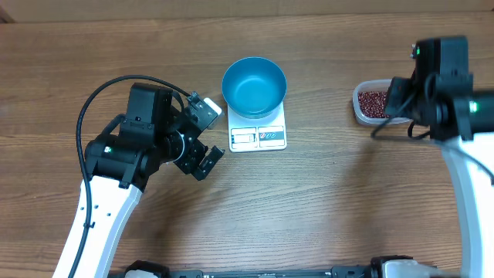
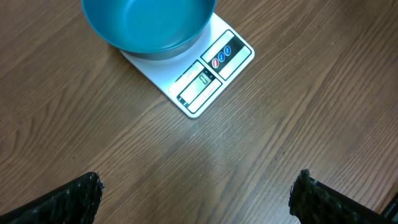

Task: Scoop item into bowl and weigh 150g on scale
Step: 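Move the held red scoop with the right gripper over the bean tub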

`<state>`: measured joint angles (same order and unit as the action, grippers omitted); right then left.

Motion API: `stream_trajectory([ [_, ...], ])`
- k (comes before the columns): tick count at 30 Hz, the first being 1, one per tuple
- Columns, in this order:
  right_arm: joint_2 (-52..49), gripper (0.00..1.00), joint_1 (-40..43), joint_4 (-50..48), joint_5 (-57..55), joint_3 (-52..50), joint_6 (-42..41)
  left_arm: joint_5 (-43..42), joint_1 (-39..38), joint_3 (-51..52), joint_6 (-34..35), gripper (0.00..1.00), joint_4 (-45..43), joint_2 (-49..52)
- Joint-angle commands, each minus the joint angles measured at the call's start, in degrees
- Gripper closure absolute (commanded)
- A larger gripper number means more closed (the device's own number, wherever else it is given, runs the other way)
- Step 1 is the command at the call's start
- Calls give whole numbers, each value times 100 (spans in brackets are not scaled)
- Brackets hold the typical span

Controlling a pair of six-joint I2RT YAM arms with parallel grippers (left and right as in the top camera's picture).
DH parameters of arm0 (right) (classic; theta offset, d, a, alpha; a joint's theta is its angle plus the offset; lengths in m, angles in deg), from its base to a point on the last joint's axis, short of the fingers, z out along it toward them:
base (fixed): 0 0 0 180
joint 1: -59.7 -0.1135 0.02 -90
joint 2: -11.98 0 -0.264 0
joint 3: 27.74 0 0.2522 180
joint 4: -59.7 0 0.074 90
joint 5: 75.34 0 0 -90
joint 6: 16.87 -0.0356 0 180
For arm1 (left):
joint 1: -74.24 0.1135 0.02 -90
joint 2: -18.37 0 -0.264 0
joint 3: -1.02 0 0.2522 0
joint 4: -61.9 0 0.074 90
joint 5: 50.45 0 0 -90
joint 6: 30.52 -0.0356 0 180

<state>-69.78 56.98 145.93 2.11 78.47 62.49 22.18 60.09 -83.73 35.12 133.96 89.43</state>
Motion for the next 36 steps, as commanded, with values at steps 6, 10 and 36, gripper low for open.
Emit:
stream_trajectory([
  [6, -1266, 96, 173, -173, -546, 525, 848, -2, 31, -151, -2, 0, -22, 17],
  [10, -1742, 96, 175, -184, -960, 525, 1095, -2, 31, -151, -4, 1, -22, 17],
  [36, -3187, 96, 546, -728, -431, 507, 1567, -2, 31, -151, -4, 0, -22, 17],
])
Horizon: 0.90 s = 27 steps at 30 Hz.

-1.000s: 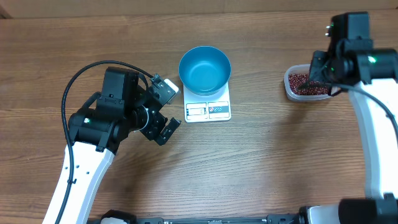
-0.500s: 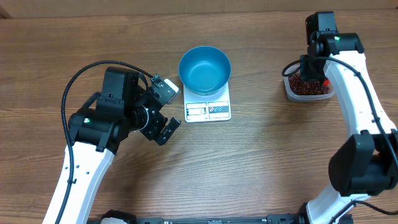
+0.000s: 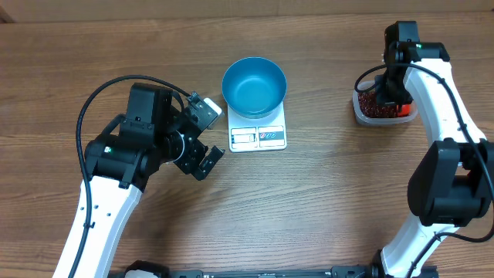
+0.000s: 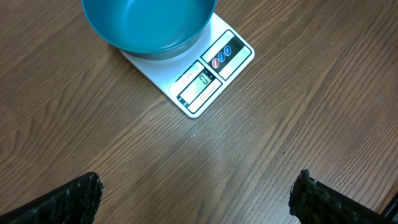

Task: Scoop item into bowl and weigh 150g on scale
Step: 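Move the held red scoop with the right gripper over the bean tub, then lower the red scoop into the beans and scoop with the right gripper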

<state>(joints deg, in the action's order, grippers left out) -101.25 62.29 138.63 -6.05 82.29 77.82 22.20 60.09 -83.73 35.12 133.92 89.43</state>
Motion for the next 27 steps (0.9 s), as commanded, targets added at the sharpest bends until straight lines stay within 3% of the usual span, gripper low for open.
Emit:
stream_trajectory([
  [1, -39, 96, 15, 2, 457, 125, 35, -4, 31, -151, -4, 0, -17, 17],
  [14, -92, 96, 225, 170, 1941, 125, -17, -4, 31, -151, -2, 0, -17, 17],
  [27, -92, 96, 1082, 245, 3757, 125, -339, -4, 31, -151, -2, 0, -17, 17],
])
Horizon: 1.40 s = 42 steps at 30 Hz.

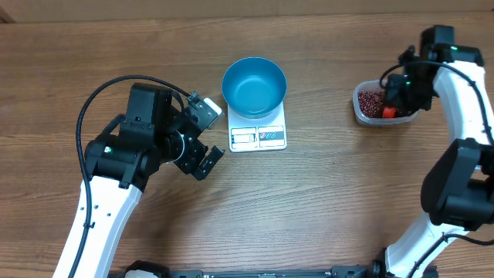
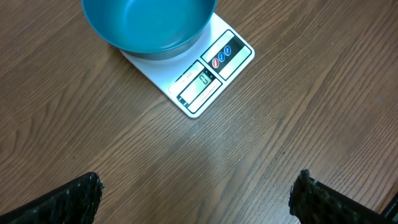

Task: Scoop item into bowl and weigh 150g on scale
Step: 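Lower the red scoop into the beans and scoop with the right gripper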

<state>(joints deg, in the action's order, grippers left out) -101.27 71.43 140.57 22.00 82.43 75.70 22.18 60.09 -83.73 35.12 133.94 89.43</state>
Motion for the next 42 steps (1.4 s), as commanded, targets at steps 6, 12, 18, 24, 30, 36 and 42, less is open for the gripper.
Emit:
stream_trajectory([
  [6, -90, 97, 448, 127, 1366, 107, -127, -2, 31, -151, -4, 0, -20, 17],
  [12, -138, 96, 481, 168, 1401, 105, -129, -2, 31, -151, -2, 0, -20, 17],
  [18, -186, 96, 481, 221, 1700, 46, -127, -2, 31, -151, -2, 1, -20, 17],
  [24, -188, 96, 487, 195, 1718, 31, -127, -2, 31, -151, -2, 0, -20, 17],
  [30, -192, 96, 577, 129, 1668, 31, -136, -2, 31, -151, -4, 1, -20, 17],
  [36, -197, 96, 726, 129, 1156, 31, -319, -2, 31, -151, -2, 0, -20, 17],
  [42, -295, 96, 804, 107, 1156, 31, -323, -2, 31, -151, -2, 0, -20, 17],
])
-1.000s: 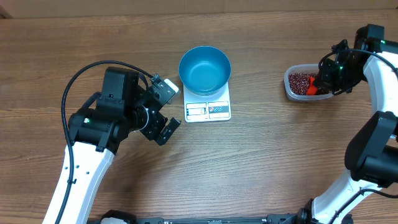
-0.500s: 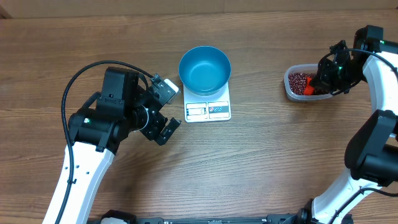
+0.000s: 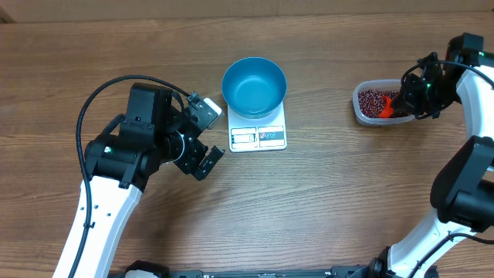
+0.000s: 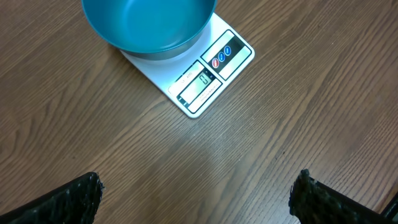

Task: Scoop item into bowl and weigh 150g on scale
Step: 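Lower the red scoop into the beans and scoop with the right gripper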

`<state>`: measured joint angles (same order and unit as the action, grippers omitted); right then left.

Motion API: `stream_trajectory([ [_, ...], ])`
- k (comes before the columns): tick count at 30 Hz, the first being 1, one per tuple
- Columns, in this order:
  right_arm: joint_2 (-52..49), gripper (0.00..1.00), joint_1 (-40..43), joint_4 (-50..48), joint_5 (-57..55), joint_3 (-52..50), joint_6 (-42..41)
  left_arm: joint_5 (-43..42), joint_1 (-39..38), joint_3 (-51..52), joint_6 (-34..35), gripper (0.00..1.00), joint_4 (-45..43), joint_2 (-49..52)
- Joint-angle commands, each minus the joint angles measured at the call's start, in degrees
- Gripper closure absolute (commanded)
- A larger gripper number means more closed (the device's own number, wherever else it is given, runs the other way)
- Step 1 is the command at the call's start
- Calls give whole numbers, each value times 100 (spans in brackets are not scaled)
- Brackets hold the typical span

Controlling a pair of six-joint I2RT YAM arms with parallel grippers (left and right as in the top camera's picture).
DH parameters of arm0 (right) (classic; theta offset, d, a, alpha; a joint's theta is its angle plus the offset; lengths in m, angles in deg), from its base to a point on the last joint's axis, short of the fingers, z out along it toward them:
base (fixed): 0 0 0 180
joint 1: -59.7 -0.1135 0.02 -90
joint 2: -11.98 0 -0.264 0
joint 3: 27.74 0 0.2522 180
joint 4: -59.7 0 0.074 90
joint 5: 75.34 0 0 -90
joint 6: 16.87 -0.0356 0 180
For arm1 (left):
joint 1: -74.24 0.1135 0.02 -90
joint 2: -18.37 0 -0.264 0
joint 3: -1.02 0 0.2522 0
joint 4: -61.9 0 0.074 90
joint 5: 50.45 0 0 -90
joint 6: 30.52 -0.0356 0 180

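A blue bowl (image 3: 254,85) stands empty on the white scale (image 3: 259,137); the left wrist view shows the bowl (image 4: 149,25) and the scale (image 4: 211,68), whose display reads 0. Red beans fill a clear container (image 3: 370,102) at the right. My right gripper (image 3: 403,99) reaches in from the right, shut on a red scoop (image 3: 388,108) whose tip sits at the container's right side. My left gripper (image 3: 205,137) rests left of the scale. In its own view the left gripper (image 4: 199,199) is open wide over bare wood.
The wooden table (image 3: 332,201) carries only the scale, bowl and bean container. My left arm (image 3: 116,177) lies across the left half, with its black cable (image 3: 100,96) looping above it. The right arm (image 3: 471,154) runs along the right edge.
My right gripper has shifted a little to the right, and the red scoop now slants at the container's right side. The left arm, bowl and scale are unchanged.
First my right arm was high beside the bean container. Then its gripper stood over the container from the far side. After that it was at the right rim with the red scoop showing, and now sits slightly farther right. The left gripper stayed open throughout.
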<state>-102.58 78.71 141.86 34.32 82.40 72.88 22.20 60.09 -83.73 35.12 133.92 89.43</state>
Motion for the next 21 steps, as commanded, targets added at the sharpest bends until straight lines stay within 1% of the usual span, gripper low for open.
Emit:
stream_trajectory([
  [1, -247, 96, 98, -15, -81, 33, -92, -4, 31, -151, -2, 0, -17, 17],
  [5, -511, 96, 144, 11, -472, 33, -452, -4, 31, -151, -4, 0, -17, 17],
  [8, -542, 96, 149, 20, -610, 33, -450, -4, 31, -151, -4, 0, -17, 17],
  [21, -573, 96, 201, 31, -507, -225, -577, -4, 31, -151, -2, 0, -17, 17],
])
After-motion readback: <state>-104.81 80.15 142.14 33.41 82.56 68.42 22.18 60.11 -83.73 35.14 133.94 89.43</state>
